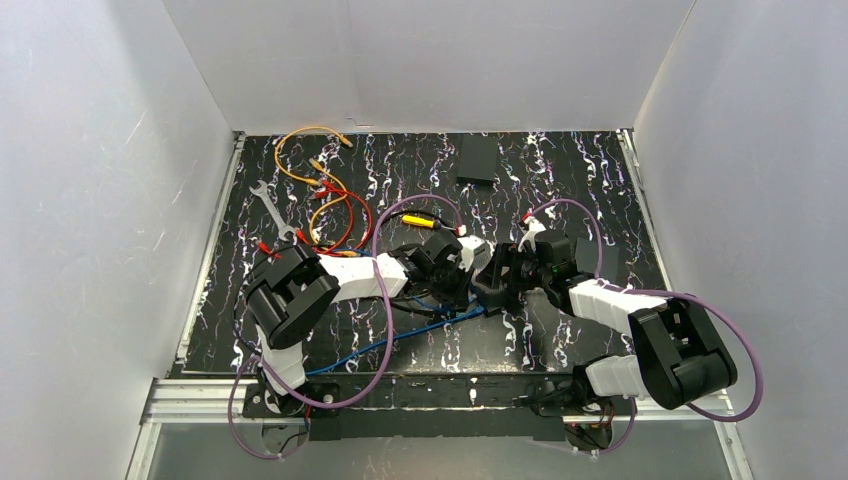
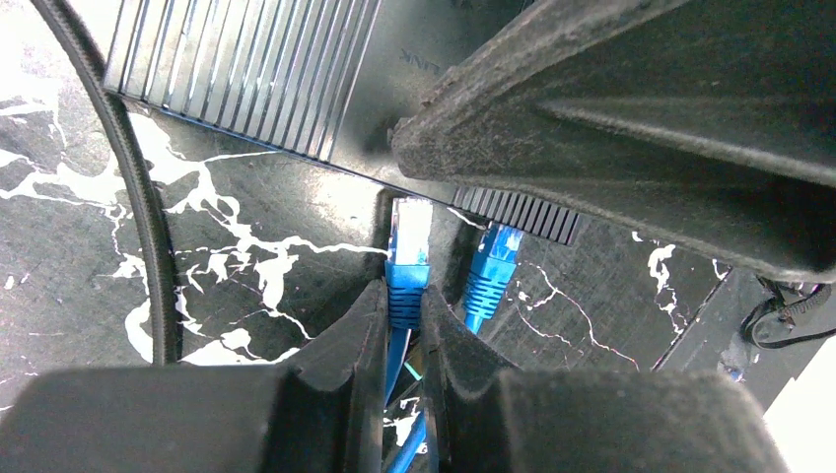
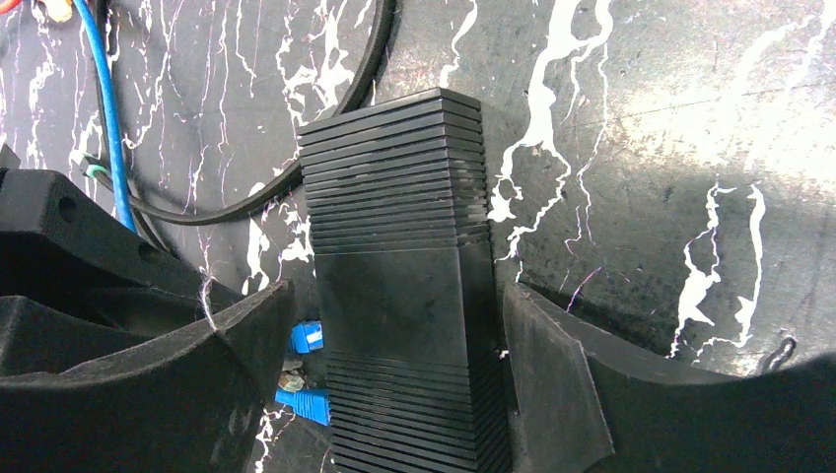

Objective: Insert the plug into the switch port
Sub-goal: Insert the connector into the switch port.

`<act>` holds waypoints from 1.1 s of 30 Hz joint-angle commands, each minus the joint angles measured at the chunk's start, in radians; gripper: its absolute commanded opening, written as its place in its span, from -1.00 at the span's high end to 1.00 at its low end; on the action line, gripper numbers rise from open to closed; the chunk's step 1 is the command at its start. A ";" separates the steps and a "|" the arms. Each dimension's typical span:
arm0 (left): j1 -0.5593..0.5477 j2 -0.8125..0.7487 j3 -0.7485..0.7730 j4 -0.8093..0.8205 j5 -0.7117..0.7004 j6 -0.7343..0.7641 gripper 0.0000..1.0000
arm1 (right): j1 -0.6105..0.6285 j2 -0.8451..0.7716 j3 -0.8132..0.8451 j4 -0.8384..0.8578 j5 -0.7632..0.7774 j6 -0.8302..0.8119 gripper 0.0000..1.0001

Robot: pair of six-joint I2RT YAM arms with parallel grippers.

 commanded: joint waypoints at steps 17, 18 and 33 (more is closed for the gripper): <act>-0.003 -0.020 0.017 0.076 0.051 0.024 1.00 | -0.004 0.025 -0.027 0.040 -0.043 0.014 -0.69; -0.001 -0.020 0.017 0.077 0.042 0.022 1.00 | -0.004 0.028 -0.028 0.042 -0.046 0.016 -0.68; -0.008 -0.027 -0.062 0.233 -0.078 0.069 1.00 | -0.004 0.080 -0.055 0.119 -0.131 0.056 -0.57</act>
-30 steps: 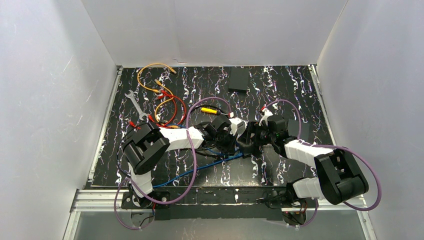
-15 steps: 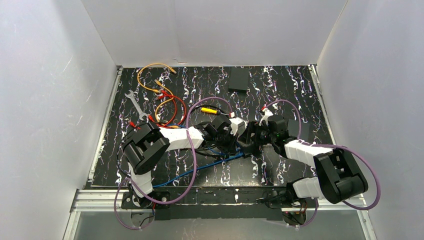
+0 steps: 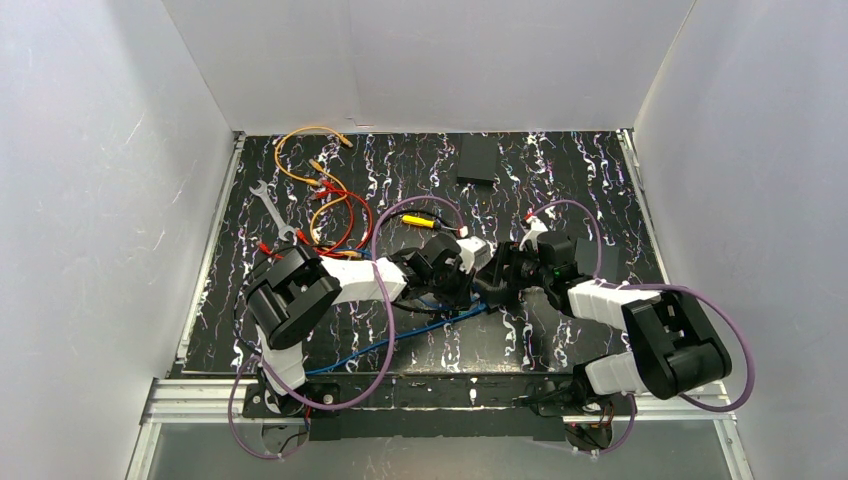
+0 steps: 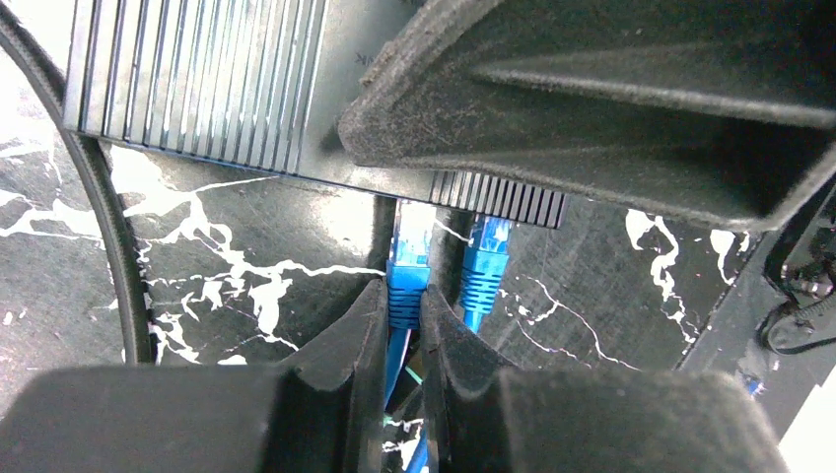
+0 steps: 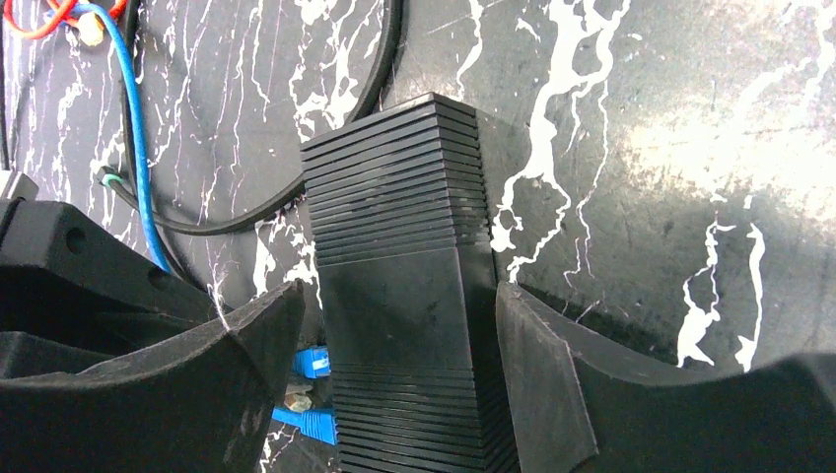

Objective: Insert the plug into the switch port
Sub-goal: Insert the connector into the switch port.

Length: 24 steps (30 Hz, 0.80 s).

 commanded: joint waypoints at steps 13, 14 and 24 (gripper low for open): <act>-0.055 -0.073 -0.048 0.170 -0.202 0.096 1.00 | 0.013 0.060 -0.026 0.012 -0.109 0.046 -0.55; -0.055 -0.079 -0.049 0.169 -0.199 0.092 1.00 | 0.013 0.059 -0.026 0.011 -0.109 0.046 -0.55; -0.054 -0.086 -0.026 0.166 -0.144 0.047 1.00 | 0.012 0.049 -0.031 0.012 -0.106 0.048 -0.54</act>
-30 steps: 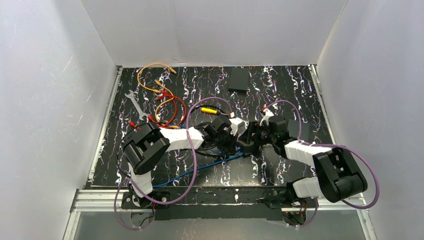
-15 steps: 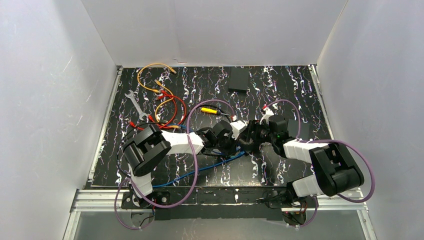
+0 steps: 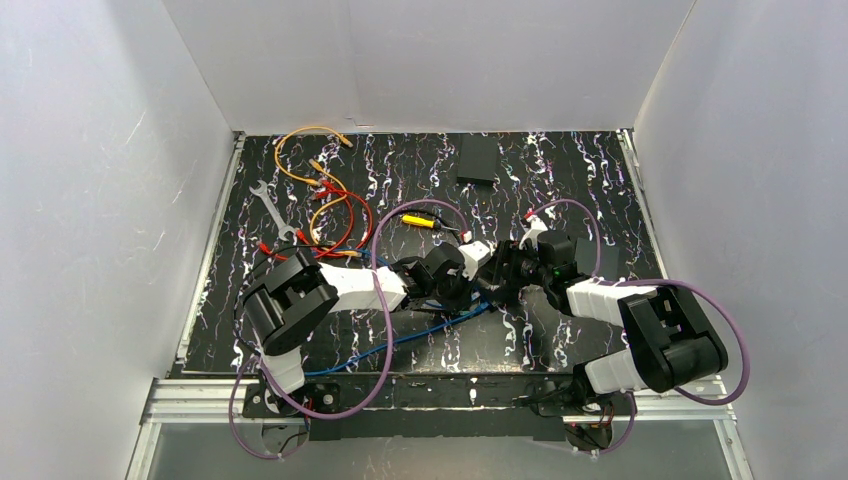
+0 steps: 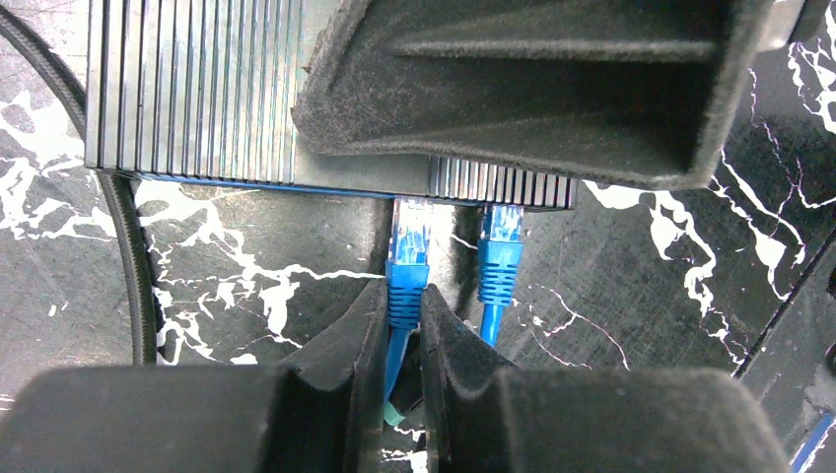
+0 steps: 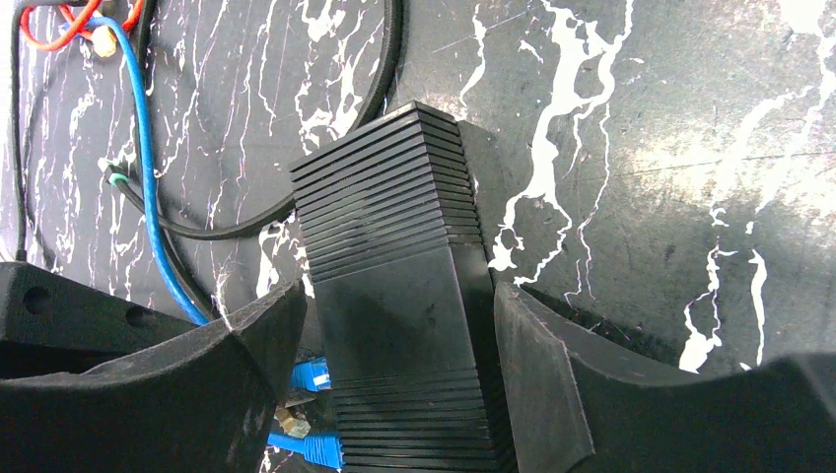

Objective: Insert the plug into the switch port
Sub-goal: Insert the connector into the switch port.

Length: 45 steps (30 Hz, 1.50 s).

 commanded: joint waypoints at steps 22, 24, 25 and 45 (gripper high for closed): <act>0.015 -0.045 0.063 0.067 0.101 -0.137 1.00 | 0.020 -0.006 -0.038 -0.067 -0.066 0.038 -0.54; 0.022 -0.038 0.063 0.057 0.094 -0.136 1.00 | 0.020 -0.010 -0.039 -0.068 -0.065 0.037 -0.54; 0.025 -0.033 0.063 0.053 0.091 -0.135 1.00 | 0.020 -0.011 -0.039 -0.069 -0.065 0.037 -0.54; 0.054 0.024 0.143 0.042 0.025 -0.027 1.00 | 0.036 0.034 -0.067 0.044 -0.201 0.058 -0.50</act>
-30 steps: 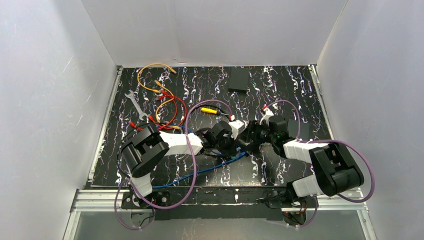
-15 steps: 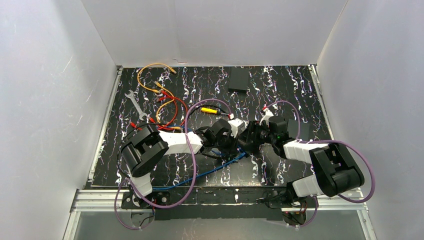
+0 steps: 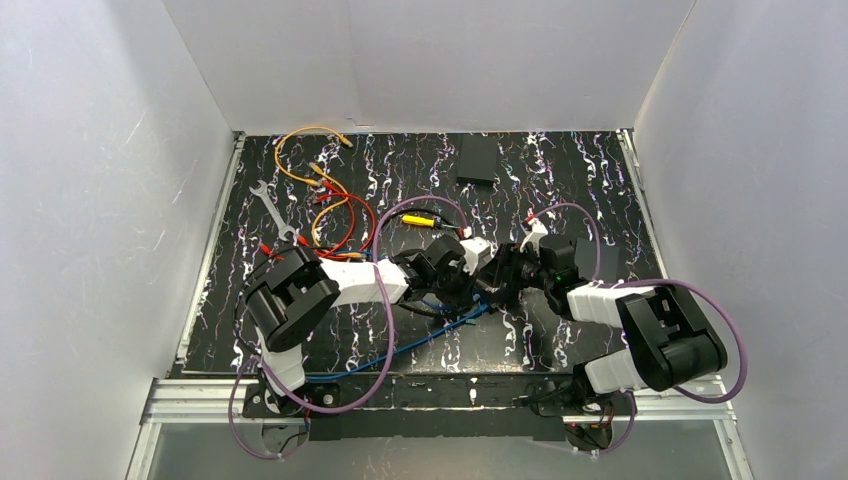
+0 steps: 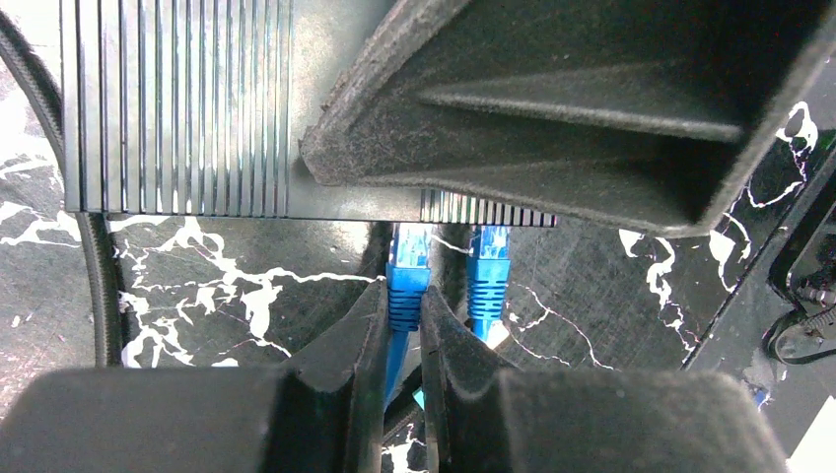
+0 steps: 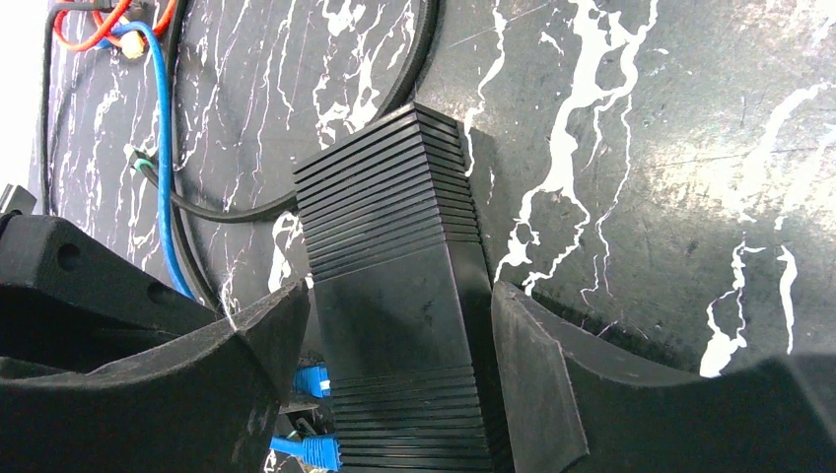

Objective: Insert the plug into the switch port
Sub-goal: Insert the connector into the switch port.

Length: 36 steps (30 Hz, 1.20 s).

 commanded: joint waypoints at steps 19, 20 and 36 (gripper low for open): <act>0.062 0.052 0.150 0.148 -0.097 0.024 1.00 | 0.058 0.089 -0.019 0.043 -0.271 0.060 -0.46; 0.062 0.059 0.156 0.148 -0.100 0.031 1.00 | 0.060 0.089 -0.020 0.050 -0.278 0.060 -0.46; 0.061 -0.014 0.114 0.294 -0.240 0.121 1.00 | 0.084 0.142 0.002 0.036 -0.310 0.054 -0.37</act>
